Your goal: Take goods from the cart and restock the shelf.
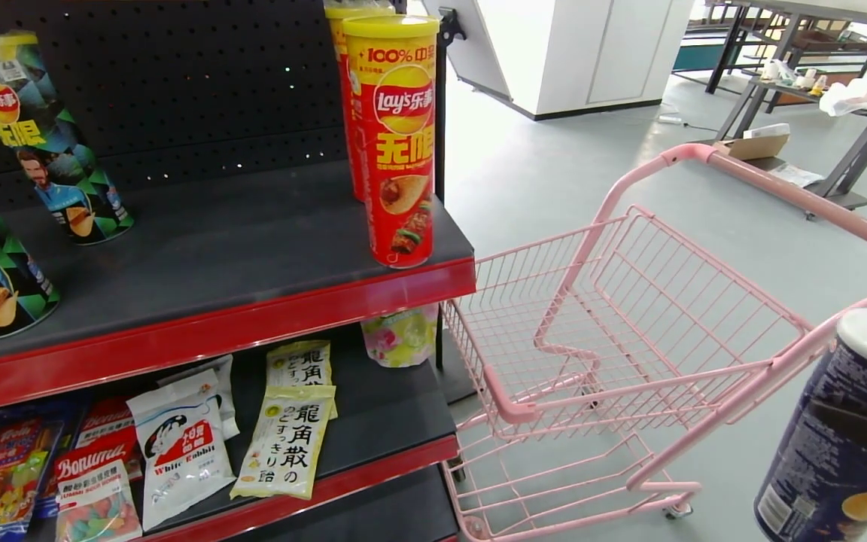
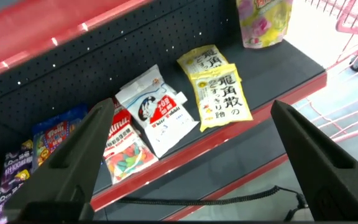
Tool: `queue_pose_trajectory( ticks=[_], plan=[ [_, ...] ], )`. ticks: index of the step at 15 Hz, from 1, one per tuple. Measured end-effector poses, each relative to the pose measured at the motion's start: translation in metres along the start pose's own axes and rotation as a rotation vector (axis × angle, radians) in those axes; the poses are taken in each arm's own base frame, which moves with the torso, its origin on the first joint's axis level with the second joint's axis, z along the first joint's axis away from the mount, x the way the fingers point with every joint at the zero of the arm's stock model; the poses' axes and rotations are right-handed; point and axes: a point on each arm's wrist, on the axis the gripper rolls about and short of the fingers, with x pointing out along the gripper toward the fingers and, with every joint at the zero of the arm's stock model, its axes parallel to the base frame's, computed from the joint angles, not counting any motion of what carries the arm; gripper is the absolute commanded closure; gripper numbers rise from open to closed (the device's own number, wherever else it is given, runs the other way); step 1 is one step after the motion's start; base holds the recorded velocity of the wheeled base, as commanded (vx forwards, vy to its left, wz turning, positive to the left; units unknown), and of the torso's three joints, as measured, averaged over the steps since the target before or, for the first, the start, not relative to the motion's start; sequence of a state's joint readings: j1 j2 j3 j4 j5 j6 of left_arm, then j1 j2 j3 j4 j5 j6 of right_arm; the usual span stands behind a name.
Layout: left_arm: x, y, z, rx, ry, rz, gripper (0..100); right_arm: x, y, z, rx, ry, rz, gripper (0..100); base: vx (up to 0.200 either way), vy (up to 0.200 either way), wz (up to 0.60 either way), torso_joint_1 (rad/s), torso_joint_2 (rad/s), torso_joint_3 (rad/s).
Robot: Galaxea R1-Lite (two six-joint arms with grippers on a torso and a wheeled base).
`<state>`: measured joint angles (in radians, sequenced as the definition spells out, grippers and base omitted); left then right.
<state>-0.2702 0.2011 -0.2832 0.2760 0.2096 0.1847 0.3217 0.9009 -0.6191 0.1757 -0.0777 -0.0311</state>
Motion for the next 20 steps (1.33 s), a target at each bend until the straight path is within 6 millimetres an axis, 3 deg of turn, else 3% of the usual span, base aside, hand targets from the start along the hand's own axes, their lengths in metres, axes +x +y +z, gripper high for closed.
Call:
queue_pose_trajectory(
  ticks=[3, 9, 20],
  plan=[
    [0.004, 0.002, 0.019, 0.002, 0.014, -0.050, 0, -0.012, -0.001, -0.006, -0.022, -0.034, -0.020, 100, 0.000, 0.000, 0.00, 0.000, 0.00, 0.000],
    [0.013, 0.001, 0.028, 0.018, 0.059, -0.076, 0, -0.021, -0.003, -0.010, -0.021, -0.064, -0.036, 100, 0.000, 0.000, 0.00, 0.086, -0.24, -0.151],
    [0.041, -0.001, 0.050, 0.049, 0.079, -0.076, 0, -0.010, -0.005, 0.010, -0.019, -0.054, -0.050, 100, 0.000, 0.000, 0.00, 0.195, -0.48, -0.287]
  ],
)
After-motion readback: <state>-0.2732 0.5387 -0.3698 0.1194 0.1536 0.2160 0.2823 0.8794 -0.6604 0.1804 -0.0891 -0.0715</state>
